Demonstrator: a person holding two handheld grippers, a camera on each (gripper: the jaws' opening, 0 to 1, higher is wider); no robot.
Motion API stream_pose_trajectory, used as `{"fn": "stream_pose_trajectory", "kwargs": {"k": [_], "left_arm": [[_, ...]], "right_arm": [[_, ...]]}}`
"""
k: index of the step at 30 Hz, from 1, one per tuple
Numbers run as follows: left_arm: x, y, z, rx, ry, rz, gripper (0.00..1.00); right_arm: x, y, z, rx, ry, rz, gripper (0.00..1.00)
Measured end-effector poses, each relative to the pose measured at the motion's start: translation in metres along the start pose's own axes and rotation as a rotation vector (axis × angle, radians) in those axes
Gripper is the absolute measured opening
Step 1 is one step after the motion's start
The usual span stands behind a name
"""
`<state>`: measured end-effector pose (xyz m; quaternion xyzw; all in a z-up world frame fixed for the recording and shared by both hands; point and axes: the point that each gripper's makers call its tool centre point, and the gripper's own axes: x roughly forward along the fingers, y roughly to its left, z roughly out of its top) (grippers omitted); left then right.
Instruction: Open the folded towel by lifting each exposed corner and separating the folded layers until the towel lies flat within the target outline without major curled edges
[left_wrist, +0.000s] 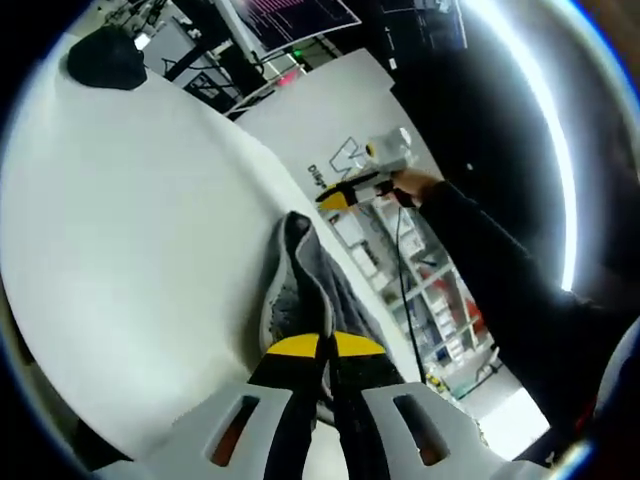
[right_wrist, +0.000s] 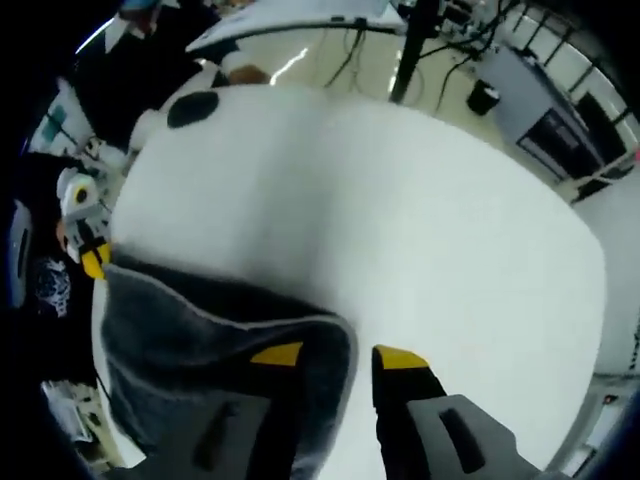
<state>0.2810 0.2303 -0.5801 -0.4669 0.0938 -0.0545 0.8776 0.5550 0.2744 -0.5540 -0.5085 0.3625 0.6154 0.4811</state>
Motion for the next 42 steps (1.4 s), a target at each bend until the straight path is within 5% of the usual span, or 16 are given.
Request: {"fn": "stream_pose_trajectory", "kwargs": {"k": [16, 42], "left_arm": [[0.001, 0.000, -0.002, -0.008, 0.014, -0.012, 0.01], [0.002, 0.001, -0.001, 0.003, 0.022, -0.015, 0.01]], "right_arm": [[0.030, -0.014, -0.008, -0.010, 0.024, 0.035, 0.13], [0.045, -0.009, -0.010, 0.010, 0.060, 0.065, 0.07]]}}
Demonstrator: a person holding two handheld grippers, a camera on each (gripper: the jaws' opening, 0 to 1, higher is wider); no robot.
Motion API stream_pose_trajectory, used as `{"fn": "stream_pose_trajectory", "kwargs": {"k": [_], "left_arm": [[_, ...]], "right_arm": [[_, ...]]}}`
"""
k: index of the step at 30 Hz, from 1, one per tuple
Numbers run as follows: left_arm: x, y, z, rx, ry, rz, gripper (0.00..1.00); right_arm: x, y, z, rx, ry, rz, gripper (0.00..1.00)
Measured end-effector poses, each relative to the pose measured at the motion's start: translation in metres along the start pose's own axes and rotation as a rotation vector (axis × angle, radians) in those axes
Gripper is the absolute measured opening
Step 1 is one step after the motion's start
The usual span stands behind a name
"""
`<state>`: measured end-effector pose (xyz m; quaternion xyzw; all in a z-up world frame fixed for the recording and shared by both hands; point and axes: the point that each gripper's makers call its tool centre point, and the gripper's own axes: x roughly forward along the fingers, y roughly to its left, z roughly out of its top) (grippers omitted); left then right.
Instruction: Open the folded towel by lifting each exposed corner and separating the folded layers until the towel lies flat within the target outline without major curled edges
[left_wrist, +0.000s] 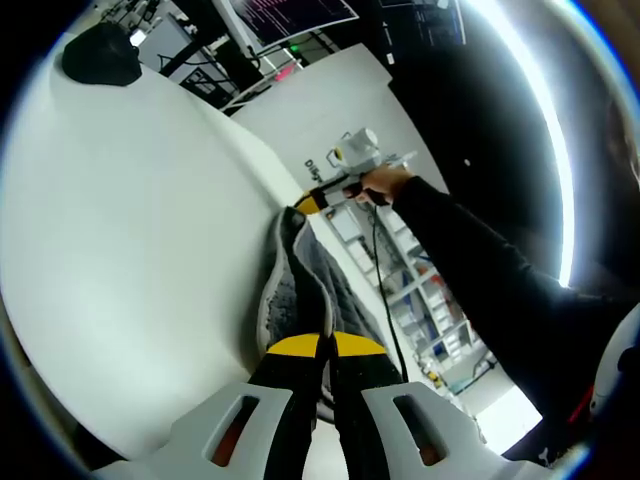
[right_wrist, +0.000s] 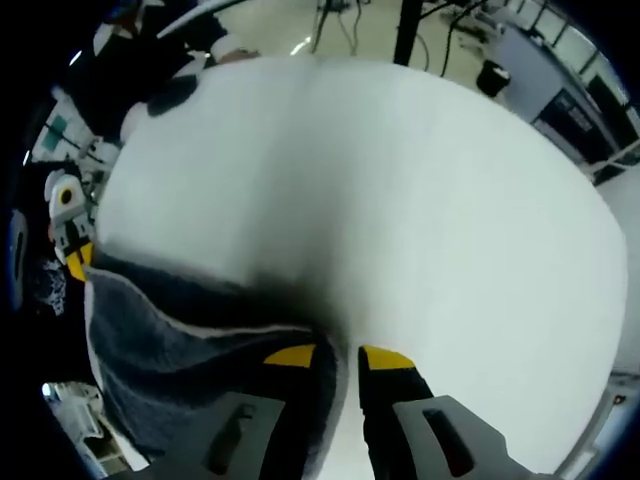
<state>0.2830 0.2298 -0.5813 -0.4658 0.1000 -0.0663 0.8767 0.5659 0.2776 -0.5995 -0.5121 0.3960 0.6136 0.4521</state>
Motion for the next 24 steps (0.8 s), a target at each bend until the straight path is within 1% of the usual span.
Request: {"fn": "stream_pose_trajectory", "kwargs": {"k": [4, 9, 17, 21, 24], "left_arm": [[-0.001, 0.000, 0.000, 0.003, 0.000, 0.001, 0.01], [-0.001, 0.000, 0.000, 0.003, 0.000, 0.002, 0.01], [-0.001, 0.000, 0.000, 0.006, -0.006, 0.003, 0.00], [-0.001, -0.001, -0.001, 0.006, 0.003, 0.002, 0.00], [-0.004, -0.004, 0.000, 0.022, 0.001, 0.002, 0.00]], "right_arm": [[0.001, 0.001, -0.002, -0.007, 0.008, 0.000, 0.02], [-0.002, 0.001, -0.003, 0.005, -0.001, -0.001, 0.01], [-0.008, 0.000, -0.003, -0.016, -0.015, -0.022, 0.01], [-0.010, -0.001, -0.002, -0.025, -0.023, -0.038, 0.01], [-0.012, -0.001, -0.002, -0.026, -0.027, -0.046, 0.01]]}}
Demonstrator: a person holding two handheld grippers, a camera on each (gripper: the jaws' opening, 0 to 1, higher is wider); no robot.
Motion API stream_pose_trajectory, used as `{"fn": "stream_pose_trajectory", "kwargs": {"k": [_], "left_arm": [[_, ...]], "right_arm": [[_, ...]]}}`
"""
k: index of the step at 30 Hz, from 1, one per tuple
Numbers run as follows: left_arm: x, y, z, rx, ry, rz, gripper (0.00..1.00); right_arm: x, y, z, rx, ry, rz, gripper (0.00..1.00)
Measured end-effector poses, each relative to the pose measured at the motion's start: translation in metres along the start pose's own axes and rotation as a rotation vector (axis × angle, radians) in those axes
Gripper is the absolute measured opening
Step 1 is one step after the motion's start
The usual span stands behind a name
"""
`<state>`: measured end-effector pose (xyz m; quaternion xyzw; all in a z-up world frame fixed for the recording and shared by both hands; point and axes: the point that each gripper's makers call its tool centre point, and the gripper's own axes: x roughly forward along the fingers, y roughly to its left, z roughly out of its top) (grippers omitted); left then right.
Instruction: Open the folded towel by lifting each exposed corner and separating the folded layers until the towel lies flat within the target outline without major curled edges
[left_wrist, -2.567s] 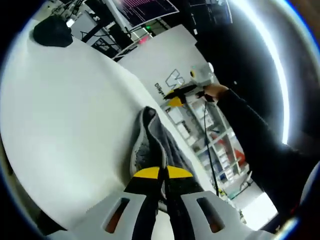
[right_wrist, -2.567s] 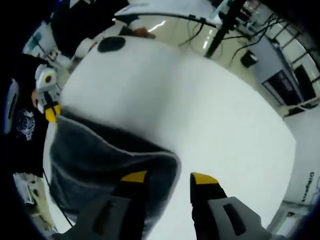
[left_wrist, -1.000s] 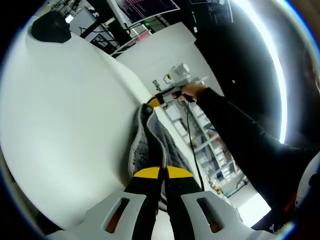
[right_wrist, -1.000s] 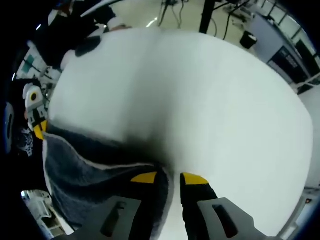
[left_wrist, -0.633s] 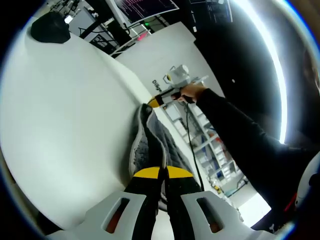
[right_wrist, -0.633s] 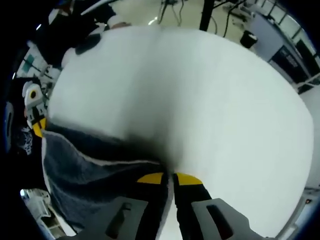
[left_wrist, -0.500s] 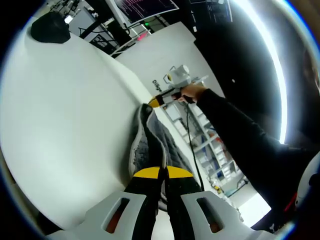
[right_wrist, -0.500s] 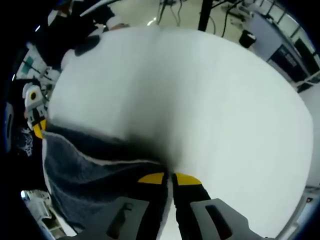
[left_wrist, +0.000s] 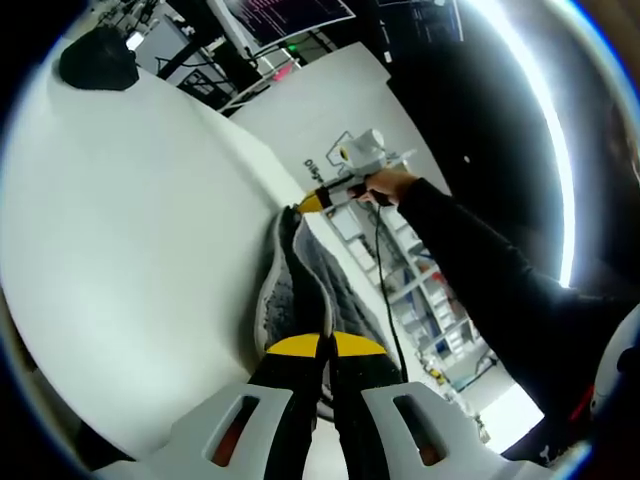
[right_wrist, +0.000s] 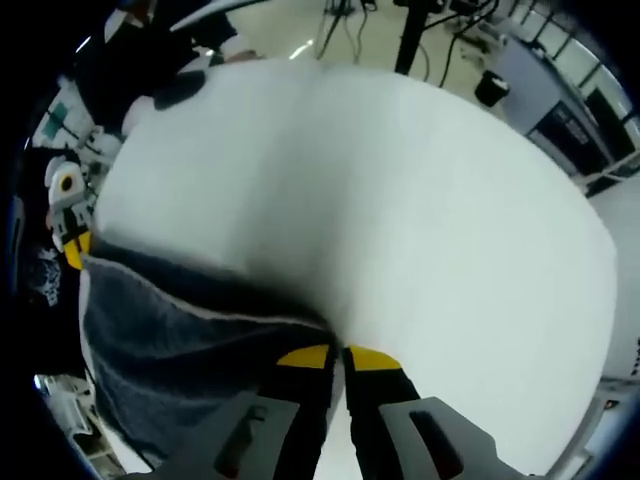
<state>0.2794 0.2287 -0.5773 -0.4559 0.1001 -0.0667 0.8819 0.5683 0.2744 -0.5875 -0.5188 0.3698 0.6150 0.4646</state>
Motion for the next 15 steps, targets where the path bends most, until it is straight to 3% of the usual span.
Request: {"fn": "stream_pose_trajectory", "kwargs": {"k": [15], "left_arm": [[-0.003, -0.019, 0.002, 0.029, -0.008, -0.058, 0.00]], "right_arm": [[-0.010, -0.003, 0.005, -0.023, -0.043, -0.053, 0.01]]}}
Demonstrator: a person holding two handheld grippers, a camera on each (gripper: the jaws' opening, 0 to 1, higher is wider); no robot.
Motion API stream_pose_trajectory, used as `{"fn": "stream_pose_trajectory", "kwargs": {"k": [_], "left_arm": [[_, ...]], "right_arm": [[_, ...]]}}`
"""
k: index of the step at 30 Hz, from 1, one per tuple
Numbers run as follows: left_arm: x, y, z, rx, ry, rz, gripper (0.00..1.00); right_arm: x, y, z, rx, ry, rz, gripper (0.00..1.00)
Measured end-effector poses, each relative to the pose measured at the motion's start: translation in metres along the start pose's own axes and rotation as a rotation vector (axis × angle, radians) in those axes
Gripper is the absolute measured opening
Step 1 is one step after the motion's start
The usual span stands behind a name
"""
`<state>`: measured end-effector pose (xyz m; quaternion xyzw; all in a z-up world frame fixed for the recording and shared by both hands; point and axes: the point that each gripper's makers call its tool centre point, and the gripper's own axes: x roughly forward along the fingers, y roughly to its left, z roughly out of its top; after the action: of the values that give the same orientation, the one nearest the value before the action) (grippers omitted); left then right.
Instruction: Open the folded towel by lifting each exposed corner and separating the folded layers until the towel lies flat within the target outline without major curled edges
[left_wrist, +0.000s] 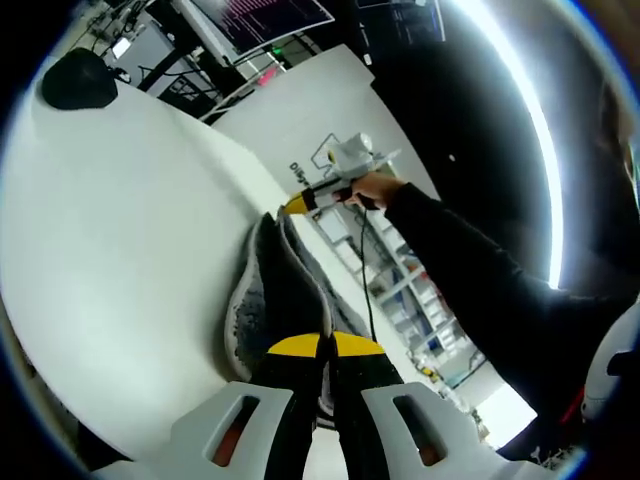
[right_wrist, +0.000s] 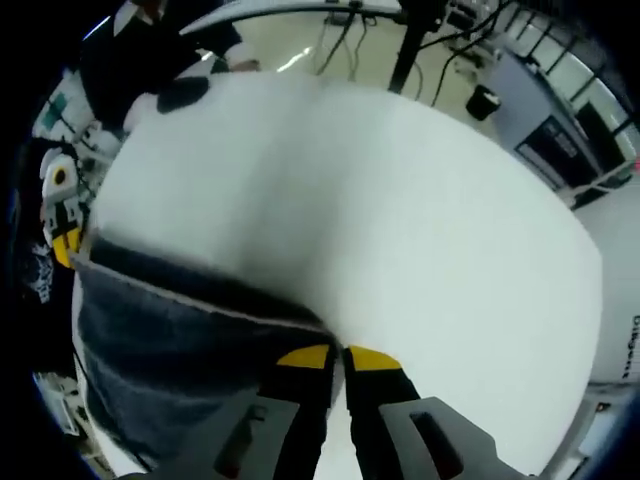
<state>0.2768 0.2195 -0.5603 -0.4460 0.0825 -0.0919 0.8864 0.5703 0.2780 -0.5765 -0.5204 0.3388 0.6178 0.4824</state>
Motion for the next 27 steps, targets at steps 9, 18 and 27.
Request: {"fn": "stream_pose_trajectory", "kwargs": {"k": [9, 18, 27], "left_arm": [[0.002, -0.017, 0.001, 0.016, 0.004, -0.054, 0.00], [0.004, -0.037, 0.000, 0.052, 0.011, -0.114, 0.00], [0.006, -0.056, -0.003, 0.090, 0.024, -0.164, 0.00]], "right_arm": [[-0.017, -0.006, -0.002, 0.002, -0.030, -0.034, 0.00], [-0.027, -0.003, -0.012, 0.004, -0.041, -0.059, 0.00], [-0.040, 0.002, -0.029, 0.023, -0.038, -0.093, 0.00]]}}
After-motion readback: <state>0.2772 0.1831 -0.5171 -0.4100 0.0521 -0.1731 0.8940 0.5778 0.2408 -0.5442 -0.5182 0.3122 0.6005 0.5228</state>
